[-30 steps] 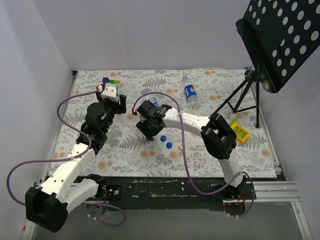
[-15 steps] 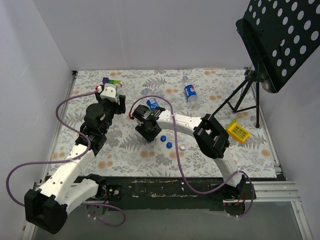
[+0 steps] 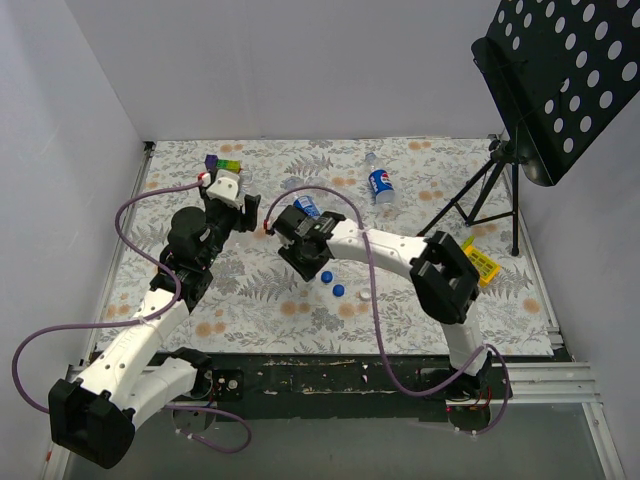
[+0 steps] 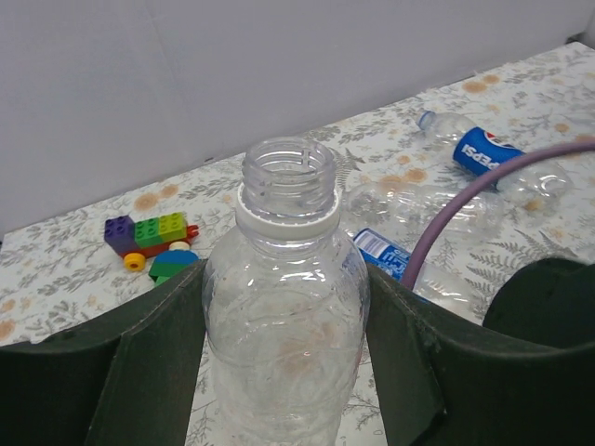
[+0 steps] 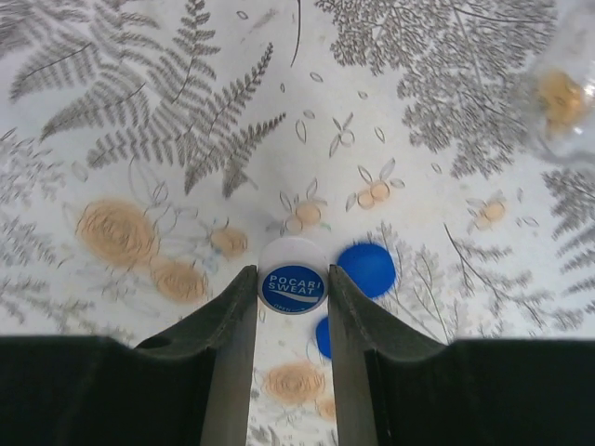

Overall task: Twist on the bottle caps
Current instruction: Screw the bottle cap onto the plastic bottle.

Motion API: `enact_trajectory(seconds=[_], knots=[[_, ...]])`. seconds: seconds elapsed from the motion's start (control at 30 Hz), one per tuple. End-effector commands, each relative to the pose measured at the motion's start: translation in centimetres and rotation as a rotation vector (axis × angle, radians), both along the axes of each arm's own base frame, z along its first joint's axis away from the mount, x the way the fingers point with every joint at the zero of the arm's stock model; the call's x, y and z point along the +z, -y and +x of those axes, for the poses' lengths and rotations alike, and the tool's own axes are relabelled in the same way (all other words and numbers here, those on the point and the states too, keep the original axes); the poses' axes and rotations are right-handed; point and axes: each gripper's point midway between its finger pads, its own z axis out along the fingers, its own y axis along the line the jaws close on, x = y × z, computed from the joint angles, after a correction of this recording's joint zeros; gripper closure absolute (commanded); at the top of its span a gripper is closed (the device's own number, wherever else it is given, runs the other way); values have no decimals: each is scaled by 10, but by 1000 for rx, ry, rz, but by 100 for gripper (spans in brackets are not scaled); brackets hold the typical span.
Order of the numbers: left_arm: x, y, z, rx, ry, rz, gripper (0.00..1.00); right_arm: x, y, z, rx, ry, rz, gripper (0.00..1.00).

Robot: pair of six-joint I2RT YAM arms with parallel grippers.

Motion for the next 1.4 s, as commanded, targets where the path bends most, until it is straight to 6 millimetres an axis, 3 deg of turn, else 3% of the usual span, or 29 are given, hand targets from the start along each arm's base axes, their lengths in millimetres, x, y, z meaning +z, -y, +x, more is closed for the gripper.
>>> enact_trajectory(seconds=[0.0,0.37,0.53,0.7,0.83,1.37], knots=[[8,22,-13,-157,29,42,85,93,1,-3,37,113,194,74],[-9,84,-56,-623,39,182,82,227,50,-41,203,323,441,74],[-14,108,-82,-829,45,203,82,264,67,-53,280,416,501,74],[-24,130,-108,-1006,4,202,81,291,64,-66,406,470,585,74],[-29,139,-118,-1072,-26,206,80,297,57,-72,496,478,602,74],[-24,145,-133,-1157,-27,185,81,282,39,-63,616,498,550,74]])
